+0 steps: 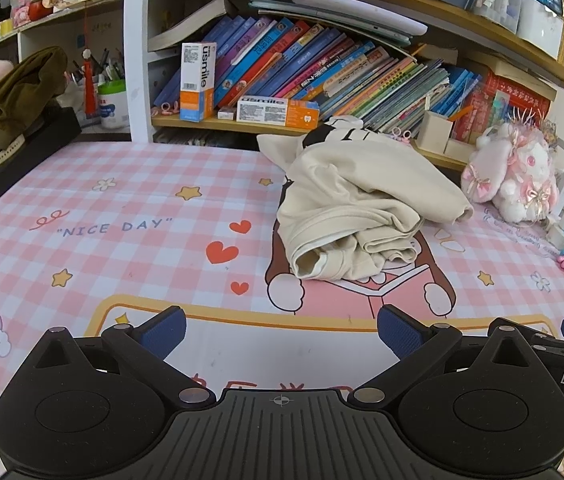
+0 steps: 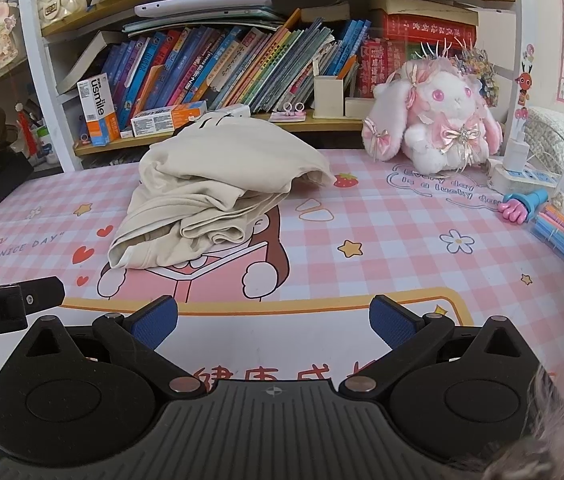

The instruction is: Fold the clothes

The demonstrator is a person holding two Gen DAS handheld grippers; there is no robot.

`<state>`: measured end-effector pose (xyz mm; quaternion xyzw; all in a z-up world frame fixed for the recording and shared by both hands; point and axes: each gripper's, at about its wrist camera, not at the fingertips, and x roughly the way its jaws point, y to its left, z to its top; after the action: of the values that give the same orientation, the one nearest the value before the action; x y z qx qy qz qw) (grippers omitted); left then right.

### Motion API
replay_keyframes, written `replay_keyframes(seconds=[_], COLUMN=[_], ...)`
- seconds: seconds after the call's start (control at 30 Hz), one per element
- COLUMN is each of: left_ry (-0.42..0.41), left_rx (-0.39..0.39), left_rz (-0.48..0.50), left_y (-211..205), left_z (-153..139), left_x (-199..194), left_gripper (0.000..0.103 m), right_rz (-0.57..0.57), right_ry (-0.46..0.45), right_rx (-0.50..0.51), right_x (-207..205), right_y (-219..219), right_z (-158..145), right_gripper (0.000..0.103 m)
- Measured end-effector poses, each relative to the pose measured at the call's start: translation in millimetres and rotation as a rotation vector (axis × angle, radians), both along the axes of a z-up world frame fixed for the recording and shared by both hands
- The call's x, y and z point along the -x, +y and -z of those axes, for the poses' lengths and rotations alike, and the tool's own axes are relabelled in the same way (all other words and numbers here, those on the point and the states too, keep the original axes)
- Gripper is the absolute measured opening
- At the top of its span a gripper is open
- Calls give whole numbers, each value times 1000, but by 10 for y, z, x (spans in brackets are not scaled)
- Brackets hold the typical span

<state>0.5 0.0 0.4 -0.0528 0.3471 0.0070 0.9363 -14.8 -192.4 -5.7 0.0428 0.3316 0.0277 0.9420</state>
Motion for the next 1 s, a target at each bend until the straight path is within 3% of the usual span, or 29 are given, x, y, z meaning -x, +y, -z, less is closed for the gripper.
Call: replay_keyframes(seconds=[1.0], left_ry=[71], left_rx=[14], left_rz=[34], left_y=[-3], left_z=[124], left_x=[-186], left_gripper=[103], right_rz=[29], right_ry=[46], right_rx=[-12], right_x=[-98], right_y=[-30], right_z=[98], right_gripper=[103])
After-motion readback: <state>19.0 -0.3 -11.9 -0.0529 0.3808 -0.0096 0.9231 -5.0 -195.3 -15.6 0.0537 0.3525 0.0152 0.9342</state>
